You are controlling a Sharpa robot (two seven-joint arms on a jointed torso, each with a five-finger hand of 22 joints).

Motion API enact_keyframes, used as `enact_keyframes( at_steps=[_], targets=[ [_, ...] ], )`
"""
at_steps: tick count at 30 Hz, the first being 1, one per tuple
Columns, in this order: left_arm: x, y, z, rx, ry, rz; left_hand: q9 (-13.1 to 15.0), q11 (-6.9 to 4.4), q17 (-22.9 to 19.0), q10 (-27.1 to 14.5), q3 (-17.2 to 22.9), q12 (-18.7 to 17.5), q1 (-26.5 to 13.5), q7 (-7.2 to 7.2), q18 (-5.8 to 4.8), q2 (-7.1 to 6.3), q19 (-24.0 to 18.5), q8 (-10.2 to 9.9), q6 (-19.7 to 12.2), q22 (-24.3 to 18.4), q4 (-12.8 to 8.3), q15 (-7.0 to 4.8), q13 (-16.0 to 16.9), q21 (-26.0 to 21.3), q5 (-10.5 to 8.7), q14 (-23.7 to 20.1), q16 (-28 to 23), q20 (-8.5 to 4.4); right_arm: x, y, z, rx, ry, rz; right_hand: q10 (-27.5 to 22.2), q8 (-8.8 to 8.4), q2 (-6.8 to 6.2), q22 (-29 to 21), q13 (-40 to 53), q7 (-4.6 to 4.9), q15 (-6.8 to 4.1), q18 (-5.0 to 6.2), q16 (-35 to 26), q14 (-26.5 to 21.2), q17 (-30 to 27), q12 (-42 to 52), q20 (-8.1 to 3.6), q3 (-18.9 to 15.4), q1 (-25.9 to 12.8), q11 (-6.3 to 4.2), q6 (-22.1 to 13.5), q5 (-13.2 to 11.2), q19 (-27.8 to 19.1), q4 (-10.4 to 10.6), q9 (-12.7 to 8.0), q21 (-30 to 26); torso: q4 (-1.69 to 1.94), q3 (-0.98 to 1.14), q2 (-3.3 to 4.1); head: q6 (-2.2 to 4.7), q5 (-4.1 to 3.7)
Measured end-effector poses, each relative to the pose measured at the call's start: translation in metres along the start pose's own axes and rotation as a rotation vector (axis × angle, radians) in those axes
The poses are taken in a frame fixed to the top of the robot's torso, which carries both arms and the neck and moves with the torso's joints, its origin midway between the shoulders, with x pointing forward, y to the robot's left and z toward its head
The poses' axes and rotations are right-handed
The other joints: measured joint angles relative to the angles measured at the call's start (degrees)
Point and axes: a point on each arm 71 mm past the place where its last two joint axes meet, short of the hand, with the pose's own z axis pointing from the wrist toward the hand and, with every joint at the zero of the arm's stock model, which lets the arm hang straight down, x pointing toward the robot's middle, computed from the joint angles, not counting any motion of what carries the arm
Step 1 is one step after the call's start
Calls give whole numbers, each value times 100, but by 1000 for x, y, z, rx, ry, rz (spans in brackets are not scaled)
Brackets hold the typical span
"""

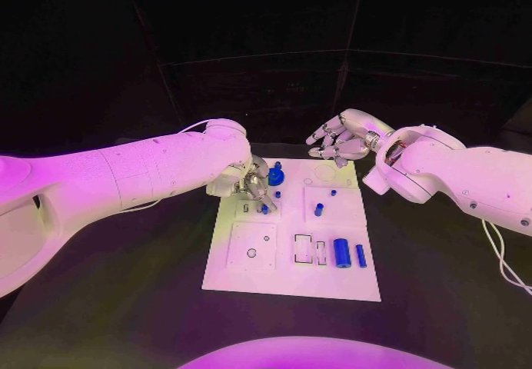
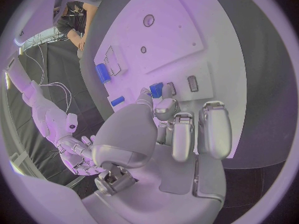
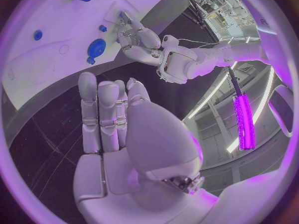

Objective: Assemble the parts on the task board

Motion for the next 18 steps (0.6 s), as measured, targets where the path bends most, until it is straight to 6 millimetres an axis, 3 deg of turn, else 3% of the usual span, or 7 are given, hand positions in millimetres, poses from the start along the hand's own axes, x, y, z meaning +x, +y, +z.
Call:
enact_keyframes(
  at_steps=[8, 12, 16, 18],
  targets=[
    [0, 0, 0, 1, 1, -1, 16, 0, 0, 0, 72, 0, 162, 0, 0, 55, 0, 35, 0, 0, -104, 0, 0, 0, 0, 0, 0, 0, 0, 0, 0, 0, 0, 0, 0, 0, 0, 0, 0, 0, 0, 0, 0, 0, 0, 0, 0, 0, 0, 0, 0, 0, 0, 0, 0, 0, 0, 1, 2, -14, -10],
    [0, 0, 0, 3, 2, -6, 26, 0, 0, 0, 272, 0, 461, -31, 0, 204, -21, 35, -31, 0, -304, -25, -1, 0, 0, 19, 0, -20, 0, 0, 0, 0, 1, 0, 0, 0, 0, -1, 0, 0, 0, 0, 0, 0, 0, 0, 0, 0, 0, 0, 0, 0, 0, 0, 0, 0, 0, 1, 2, -15, -10],
    [1, 1, -2, 10, -2, -24, 11, -62, 0, -61, 710, -9, 913, -63, 0, 360, -14, 23, -125, 0, -656, -97, -24, 0, -13, 9, 0, -71, 0, 0, 0, -1, 1, 0, 0, 0, 0, -1, 0, 0, 0, 0, 0, 0, 0, 0, 0, 0, 0, 0, 0, 0, 0, 0, 0, 0, 1, 1, 2, -15, -14],
    [1, 3, -3, 13, -4, -36, 7, -72, 0, -71, 750, -73, 1091, -61, -1, 373, -22, 18, -167, 0, -637, -104, -56, 0, -24, 1, 0, -80, 0, 0, 0, -1, 1, 0, 0, 0, 0, -1, 1, 0, 0, 0, 0, 0, 0, 0, 0, 0, 0, 0, 0, 0, 0, 0, 0, 0, 1, 0, 2, -23, -18]
  ],
)
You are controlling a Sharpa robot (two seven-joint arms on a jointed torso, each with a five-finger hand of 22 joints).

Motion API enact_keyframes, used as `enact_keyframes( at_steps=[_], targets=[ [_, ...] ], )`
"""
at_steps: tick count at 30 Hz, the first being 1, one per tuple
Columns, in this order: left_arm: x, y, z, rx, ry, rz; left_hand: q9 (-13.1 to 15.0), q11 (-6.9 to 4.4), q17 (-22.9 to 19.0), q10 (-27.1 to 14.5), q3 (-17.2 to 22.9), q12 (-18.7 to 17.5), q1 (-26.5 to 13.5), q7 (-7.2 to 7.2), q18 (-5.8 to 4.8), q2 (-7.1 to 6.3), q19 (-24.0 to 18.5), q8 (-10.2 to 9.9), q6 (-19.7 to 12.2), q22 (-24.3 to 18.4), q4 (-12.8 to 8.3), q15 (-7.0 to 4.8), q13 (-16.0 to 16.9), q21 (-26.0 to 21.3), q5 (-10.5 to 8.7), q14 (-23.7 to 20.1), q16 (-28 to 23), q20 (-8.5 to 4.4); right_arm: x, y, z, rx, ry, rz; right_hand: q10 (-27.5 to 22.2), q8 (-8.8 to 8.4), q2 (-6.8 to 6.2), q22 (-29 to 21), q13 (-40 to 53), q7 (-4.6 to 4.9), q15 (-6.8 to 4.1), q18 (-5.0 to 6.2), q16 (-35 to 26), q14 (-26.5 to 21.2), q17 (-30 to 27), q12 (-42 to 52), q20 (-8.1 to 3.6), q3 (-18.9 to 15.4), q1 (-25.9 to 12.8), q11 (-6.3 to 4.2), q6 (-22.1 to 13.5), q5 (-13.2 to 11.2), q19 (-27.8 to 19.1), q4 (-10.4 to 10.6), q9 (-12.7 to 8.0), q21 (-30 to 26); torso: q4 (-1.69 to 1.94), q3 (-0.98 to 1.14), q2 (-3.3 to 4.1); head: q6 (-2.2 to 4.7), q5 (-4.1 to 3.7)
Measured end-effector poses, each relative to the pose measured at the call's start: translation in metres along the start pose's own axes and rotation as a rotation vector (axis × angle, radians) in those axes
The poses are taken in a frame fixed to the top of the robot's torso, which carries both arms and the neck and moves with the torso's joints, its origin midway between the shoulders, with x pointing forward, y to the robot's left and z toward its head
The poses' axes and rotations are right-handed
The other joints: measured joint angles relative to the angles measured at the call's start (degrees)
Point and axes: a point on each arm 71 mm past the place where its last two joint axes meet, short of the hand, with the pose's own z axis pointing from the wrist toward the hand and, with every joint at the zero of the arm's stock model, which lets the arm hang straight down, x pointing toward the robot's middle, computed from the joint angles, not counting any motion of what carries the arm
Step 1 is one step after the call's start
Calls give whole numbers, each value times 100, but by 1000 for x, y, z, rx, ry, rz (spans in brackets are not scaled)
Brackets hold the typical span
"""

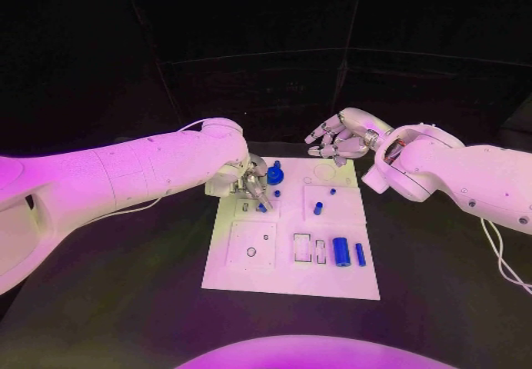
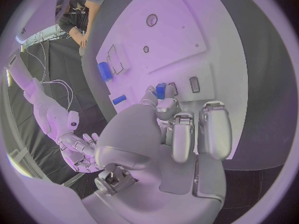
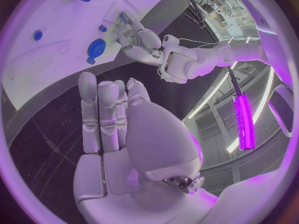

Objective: Assemble the parts on the task board

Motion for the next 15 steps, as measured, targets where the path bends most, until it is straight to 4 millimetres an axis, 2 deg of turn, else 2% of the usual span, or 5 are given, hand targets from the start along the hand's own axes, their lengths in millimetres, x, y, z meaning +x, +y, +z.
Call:
enact_keyframes(
  at_steps=[3, 7, 9, 10, 15],
  targets=[
    [1, 2, -1, 5, -4, -21, 0, 0, 0, 0, 75, -39, 82, 10, 0, -3, 0, 0, -30, 0, 74, 0, -38, 0, -15, 0, 0, 0, 0, 0, 0, 1, -1, 0, 0, 0, 0, 0, 0, 0, 0, 0, 0, 0, 0, 0, 0, 0, 0, 0, 0, 0, 0, 0, 0, 0, 2, 0, 1, -4, -4],
    [3, 4, -3, 13, -10, -49, 4, 0, 0, 0, 361, -74, 60, 11, 0, -56, 0, 1, -50, 0, 360, 0, -75, 0, 42, 0, 0, 0, -1, -1, 0, 2, -1, -1, 0, 0, 0, 0, 0, 0, 0, 0, 0, 0, 0, 0, 0, 0, 0, 0, 0, 0, 0, 0, 0, 0, 4, 0, -1, -12, -7],
    [4, 6, -5, 18, -15, -62, 150, 2, 0, 2, 828, -82, -265, 12, 0, -313, 0, 146, -50, 0, 502, 0, -76, 0, 74, 0, 0, 0, -1, -1, 0, 3, -2, -1, 0, 0, 0, 0, 0, 0, 0, 0, 0, 0, 0, 0, 0, 0, 0, 0, 0, 0, 0, 0, 0, 0, 6, 1, -3, -13, -9],
    [4, 6, -5, 20, -18, -69, 176, 13, 0, 16, 1229, -82, -439, 12, 0, -429, 0, 158, -50, 0, 331, 0, -76, 0, 72, 0, 0, 0, -1, -1, 0, 3, -2, -1, 0, 0, 0, 0, 0, 0, 0, 0, 0, 0, 0, 0, 0, 14, 0, 0, 0, 18, 0, 6, 0, 0, 7, 1, -3, -13, -9],
    [5, 10, -10, 30, -51, -114, 337, 21, 0, 62, 1965, -82, -839, 12, 0, -715, 0, 265, -50, -1, 205, 0, -54, -28, 24, 0, 0, 0, -1, -2, 0, 4, -3, -1, 0, 0, 0, 0, 0, 0, 0, 0, 0, 0, 0, 0, 0, 30, 0, 0, 0, 31, 0, 5, 0, 0, 9, 3, -6, -14, 2]
  ],
)
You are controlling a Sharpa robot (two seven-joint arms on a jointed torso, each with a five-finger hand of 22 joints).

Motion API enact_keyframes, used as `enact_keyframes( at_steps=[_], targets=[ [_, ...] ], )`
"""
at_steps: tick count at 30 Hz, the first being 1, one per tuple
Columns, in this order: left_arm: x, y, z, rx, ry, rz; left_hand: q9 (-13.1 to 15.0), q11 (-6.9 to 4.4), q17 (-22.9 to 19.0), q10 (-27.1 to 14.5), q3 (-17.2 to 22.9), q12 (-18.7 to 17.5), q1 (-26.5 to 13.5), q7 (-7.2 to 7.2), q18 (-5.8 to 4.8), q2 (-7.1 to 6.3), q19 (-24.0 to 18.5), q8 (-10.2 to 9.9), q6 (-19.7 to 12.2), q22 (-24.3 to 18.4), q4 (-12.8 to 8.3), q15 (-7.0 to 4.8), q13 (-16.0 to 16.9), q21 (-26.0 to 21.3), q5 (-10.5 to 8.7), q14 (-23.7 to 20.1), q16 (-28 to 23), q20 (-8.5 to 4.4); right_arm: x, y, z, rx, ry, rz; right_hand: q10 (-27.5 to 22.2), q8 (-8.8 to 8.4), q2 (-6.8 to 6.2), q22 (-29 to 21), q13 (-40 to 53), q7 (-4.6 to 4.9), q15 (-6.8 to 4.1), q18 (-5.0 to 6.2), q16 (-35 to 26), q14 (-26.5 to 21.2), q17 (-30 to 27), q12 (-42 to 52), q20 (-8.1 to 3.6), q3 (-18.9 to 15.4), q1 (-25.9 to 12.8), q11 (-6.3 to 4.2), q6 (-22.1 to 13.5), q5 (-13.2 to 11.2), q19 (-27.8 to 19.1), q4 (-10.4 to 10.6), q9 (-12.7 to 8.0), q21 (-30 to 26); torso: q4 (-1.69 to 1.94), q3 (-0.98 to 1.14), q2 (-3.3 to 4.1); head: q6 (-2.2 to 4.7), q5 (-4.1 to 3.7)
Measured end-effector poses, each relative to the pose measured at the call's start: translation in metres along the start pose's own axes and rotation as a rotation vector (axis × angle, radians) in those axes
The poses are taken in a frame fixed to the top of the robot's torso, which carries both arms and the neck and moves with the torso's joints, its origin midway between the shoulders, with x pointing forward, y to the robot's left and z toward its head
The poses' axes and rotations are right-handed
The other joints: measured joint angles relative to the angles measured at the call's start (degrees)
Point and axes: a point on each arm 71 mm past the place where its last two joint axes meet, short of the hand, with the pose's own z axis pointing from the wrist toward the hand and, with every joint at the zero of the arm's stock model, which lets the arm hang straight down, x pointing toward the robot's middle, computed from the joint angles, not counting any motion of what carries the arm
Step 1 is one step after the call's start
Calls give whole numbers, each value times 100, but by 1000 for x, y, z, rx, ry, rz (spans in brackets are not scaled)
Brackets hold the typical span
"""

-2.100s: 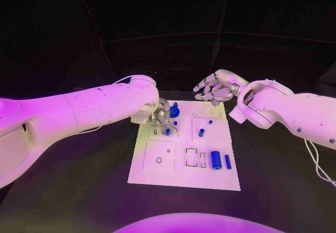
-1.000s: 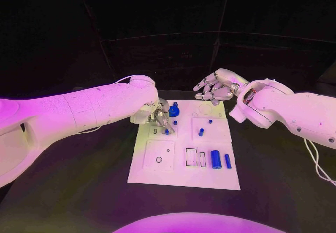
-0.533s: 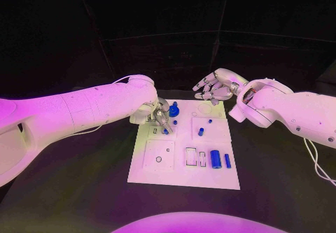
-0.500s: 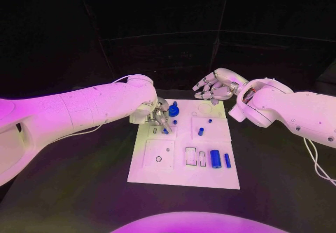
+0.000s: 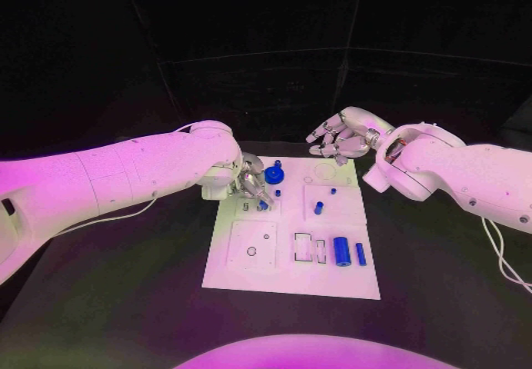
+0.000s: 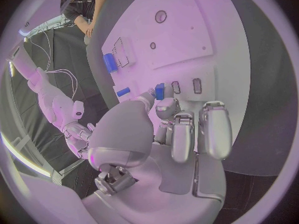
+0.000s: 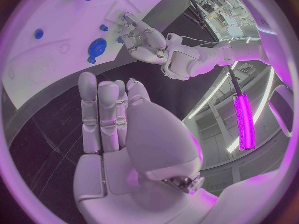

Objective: Assemble the parts on the task board

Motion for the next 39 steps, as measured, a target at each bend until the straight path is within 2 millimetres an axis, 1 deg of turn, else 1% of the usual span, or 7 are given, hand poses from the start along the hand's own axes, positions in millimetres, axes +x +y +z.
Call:
enact_keyframes(
  at_steps=[3, 5, 6, 9, 10, 25, 39],
  targets=[
    [0, 3, -3, 3, -27, -33, 45, -23, 0, 23, 303, 0, -157, 1, 0, -74, 0, 35, 0, 0, -85, 0, 11, 0, -1, 0, 0, 0, 0, 0, 0, 0, 0, 0, 0, 0, 0, 0, 0, 0, 0, 0, 0, 0, -5, 0, 0, 0, 0, 0, 0, 0, 0, 0, 0, 0, 0, 2, 0, 1, 5],
    [-1, 5, -4, 4, -44, -52, 82, -30, 0, 31, 416, 24, -214, 1, 0, -131, 0, 60, 0, 0, -69, 0, 26, 0, -1, 0, 0, 0, 0, 0, 0, 1, 0, 0, 0, 0, 0, 0, 0, 0, 0, 0, 0, 0, -5, 0, 0, 0, 0, 0, 0, 0, 0, 0, 0, 0, 0, 2, 0, 2, 5],
    [-1, 6, -5, 5, -55, -64, 83, -30, 0, 31, 529, 44, -232, 2, 1, -150, 0, 65, -2, 0, -146, 0, 34, 0, -2, 0, 0, 0, 0, 0, 0, 1, 0, 0, 0, 0, 0, 0, 0, 0, 0, 0, 0, 0, -5, 0, 0, 0, 0, 0, 0, 0, 0, 0, 0, 0, 0, 2, 0, -1, 5],
    [0, 9, -8, 4, -80, -92, 98, -10, 0, 51, 585, 45, -298, 9, 0, -160, 0, 70, -8, 0, -140, 0, 52, 0, -2, 0, 0, 0, -1, -1, 0, 2, 0, 0, 0, 0, 0, -1, -5, 0, 0, 1, 0, 0, -5, 0, 0, 0, 0, 0, 0, 0, 0, 0, 0, 0, 1, 4, 0, -7, 8],
    [1, 11, -8, 3, -90, -104, 112, -10, 0, 51, 675, 47, -317, 9, 0, -172, 0, 70, -9, 0, -206, 0, 58, 0, -3, 0, 0, 0, -1, -1, -1, 2, 0, -1, 0, 0, 0, 0, -5, 0, 0, 1, 0, 0, -5, 0, 0, 0, 0, 0, 0, 0, 0, 0, 0, 0, 1, 5, 0, -8, 12],
    [20, 29, -6, -31, -161, -165, 126, -30, 0, 71, 779, 67, -393, 0, 0, -237, 0, 109, -39, 0, -230, 1, 67, 0, -7, 0, 0, 0, -3, -3, -3, 6, -2, -1, 0, 0, 0, -1, -4, 0, 0, 1, 0, 0, -13, 0, 0, 0, 0, 0, 0, 0, 0, 0, 0, 0, 1, 3, -1, -15, 41],
    [28, 29, -1, -38, -196, -143, 147, -29, 0, 70, 826, 67, -411, 1, 0, -251, 0, 148, -39, 0, -277, 1, 66, 0, -22, 0, 0, 1, -3, -3, -3, 6, -2, -1, 0, 0, 0, -1, -4, 0, 0, 0, 0, 0, -13, 0, 0, -1, 0, 0, 0, 0, 0, 0, 0, 0, -9, -3, 6, -46, 43]
  ],
)
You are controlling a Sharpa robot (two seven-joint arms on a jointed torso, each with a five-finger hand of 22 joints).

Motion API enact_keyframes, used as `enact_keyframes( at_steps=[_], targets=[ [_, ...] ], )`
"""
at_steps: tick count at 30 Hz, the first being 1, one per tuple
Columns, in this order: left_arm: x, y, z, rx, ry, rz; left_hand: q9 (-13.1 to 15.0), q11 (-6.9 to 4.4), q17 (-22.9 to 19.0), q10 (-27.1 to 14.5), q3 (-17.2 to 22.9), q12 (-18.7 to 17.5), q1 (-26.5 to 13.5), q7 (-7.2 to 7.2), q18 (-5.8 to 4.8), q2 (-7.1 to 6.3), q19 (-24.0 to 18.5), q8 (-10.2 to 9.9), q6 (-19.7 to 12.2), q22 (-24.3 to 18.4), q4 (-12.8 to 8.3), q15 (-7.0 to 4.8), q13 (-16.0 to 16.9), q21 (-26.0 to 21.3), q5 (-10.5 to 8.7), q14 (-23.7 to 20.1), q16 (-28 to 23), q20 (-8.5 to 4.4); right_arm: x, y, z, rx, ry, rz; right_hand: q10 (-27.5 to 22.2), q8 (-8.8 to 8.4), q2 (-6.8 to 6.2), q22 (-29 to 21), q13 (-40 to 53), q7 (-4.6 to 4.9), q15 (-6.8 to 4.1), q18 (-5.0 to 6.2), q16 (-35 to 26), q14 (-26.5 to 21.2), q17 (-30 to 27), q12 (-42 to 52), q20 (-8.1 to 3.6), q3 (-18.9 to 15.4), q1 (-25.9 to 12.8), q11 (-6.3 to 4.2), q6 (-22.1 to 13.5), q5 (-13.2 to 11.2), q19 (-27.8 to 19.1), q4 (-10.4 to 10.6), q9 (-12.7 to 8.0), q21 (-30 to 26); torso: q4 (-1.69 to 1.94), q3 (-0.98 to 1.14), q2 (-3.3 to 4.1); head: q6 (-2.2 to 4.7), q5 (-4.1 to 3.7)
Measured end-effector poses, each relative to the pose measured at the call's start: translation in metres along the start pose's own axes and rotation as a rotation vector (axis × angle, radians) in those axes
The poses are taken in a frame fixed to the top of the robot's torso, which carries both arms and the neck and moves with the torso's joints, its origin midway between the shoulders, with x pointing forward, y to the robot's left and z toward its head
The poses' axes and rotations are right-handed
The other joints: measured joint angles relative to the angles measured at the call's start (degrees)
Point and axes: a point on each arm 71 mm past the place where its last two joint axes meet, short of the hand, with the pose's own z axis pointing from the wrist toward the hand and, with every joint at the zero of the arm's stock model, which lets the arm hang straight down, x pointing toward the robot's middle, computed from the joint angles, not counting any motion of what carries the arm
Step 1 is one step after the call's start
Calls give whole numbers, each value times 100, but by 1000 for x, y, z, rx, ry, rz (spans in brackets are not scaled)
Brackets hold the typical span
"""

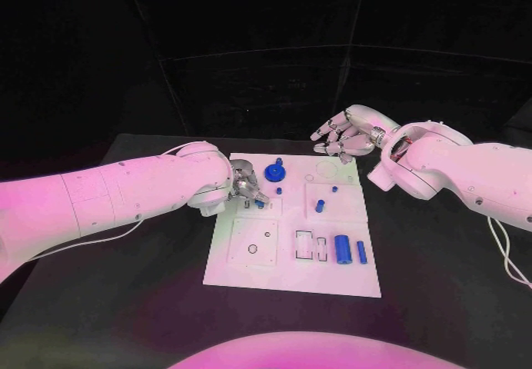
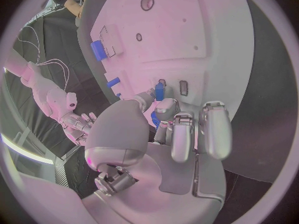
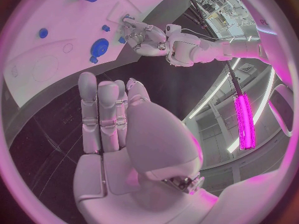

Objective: Assemble the parts on the task board

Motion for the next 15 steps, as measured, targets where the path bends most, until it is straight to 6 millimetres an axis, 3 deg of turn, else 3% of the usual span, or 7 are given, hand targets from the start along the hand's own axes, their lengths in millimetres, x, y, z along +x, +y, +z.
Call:
enact_keyframes(
  at_steps=[15],
  targets=[
    [2, 1, -2, -5, 11, 22, 6, 1, 0, -1, 26, 0, 0, 10, 0, 0, 0, 3, -9, 0, 26, 0, -8, 0, -2, 0, 0, 0, 0, 0, 0, 0, 1, 0, 0, 0, -22, 0, 1, 0, 0, 0, 0, 0, 0, 0, 0, 0, 23, 0, 0, 0, 0, 0, 0, 0, -4, -1, 2, -24, 4]
  ],
)
